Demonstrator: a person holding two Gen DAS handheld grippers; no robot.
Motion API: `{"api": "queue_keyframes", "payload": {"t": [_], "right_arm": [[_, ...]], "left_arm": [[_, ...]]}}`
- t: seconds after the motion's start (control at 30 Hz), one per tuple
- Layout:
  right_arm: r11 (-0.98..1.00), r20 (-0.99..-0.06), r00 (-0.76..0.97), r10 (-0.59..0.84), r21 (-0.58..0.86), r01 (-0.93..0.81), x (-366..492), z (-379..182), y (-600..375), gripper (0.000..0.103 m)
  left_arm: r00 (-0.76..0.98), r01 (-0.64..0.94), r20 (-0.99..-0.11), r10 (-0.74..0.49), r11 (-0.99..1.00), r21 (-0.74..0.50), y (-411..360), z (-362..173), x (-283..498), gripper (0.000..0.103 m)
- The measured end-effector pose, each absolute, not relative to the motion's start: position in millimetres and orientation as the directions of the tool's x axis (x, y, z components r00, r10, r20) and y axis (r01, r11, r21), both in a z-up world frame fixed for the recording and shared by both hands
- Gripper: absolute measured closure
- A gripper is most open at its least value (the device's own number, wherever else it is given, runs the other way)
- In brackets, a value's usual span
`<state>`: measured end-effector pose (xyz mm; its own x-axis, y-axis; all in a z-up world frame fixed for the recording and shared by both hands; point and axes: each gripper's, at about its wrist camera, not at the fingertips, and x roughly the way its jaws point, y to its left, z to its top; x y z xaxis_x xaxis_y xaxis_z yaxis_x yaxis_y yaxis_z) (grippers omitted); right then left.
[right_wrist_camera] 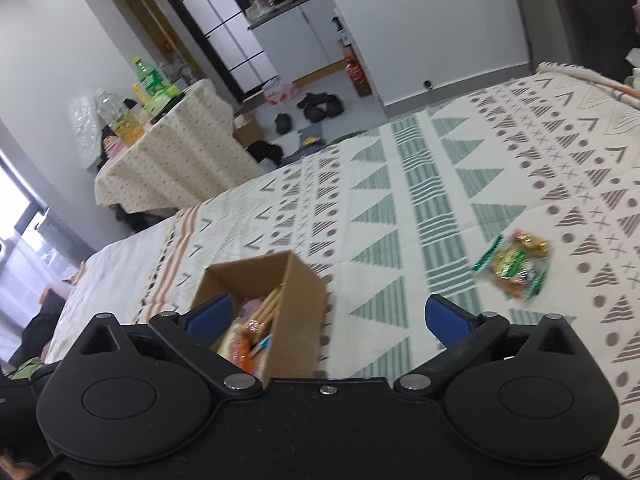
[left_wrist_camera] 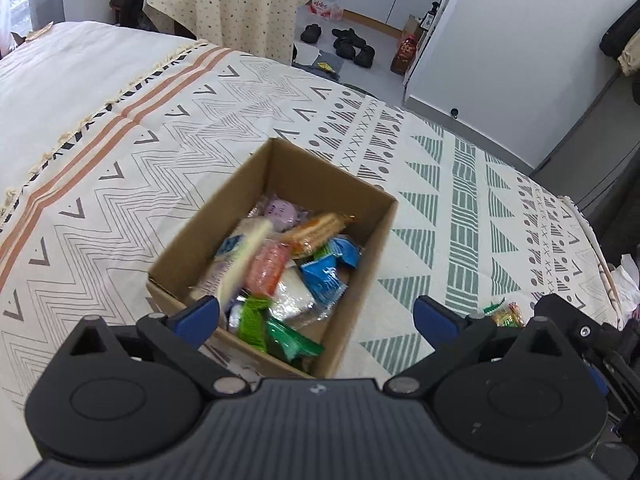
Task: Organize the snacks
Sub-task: 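Move both open tools toward the green cookie packet and yellow candy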
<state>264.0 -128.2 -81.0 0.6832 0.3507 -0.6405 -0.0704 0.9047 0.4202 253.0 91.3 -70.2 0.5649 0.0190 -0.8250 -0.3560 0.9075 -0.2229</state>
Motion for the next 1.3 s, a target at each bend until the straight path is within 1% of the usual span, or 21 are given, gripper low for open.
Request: {"api": "queue_keyframes", "payload": {"t": [0.1,0.33,0.43,0.77,1.1,1.23,1.3], "right_arm": [[0.907,-0.641,0.690,0.337,0.418,-0.054,263,-83,-140,0.000],[0.918,-0.656,0.694,0.297,0.397,-0.018,258,-88,-168,0.000],[0.917,-0.654,0.699,0.288,0.400,-0.004,257,-89,-181,0.000],[0.903,-0.663,0.694,0.282,0.427,0.041,257,-99,-220,0.000],[0.874,-0.669,0.688,0.279,0.474,0.107,259,-117,-266,0.000],[0.875,-0.674,0.686,0.274,0.471,0.114,263,-123,-279,0.004],[0.867,-0.676,0.679,0.286,0.485,0.118,266,-127,-285,0.010]], "left_arm": [[0.572,-0.335,-0.820,0.004,0.914,-0.229,79,-70,254,0.000],[0.586,-0.333,-0.810,0.016,0.916,-0.223,55,-70,257,0.000],[0.585,-0.320,-0.811,-0.002,0.918,-0.233,45,-70,259,0.000],[0.555,-0.307,-0.831,-0.044,0.917,-0.254,9,-77,265,0.000],[0.554,-0.274,-0.829,-0.076,0.924,-0.268,-27,-86,280,0.001],[0.543,-0.260,-0.834,-0.098,0.925,-0.278,-39,-93,289,0.001],[0.537,-0.252,-0.837,-0.106,0.926,-0.279,-44,-98,294,0.002]]}}
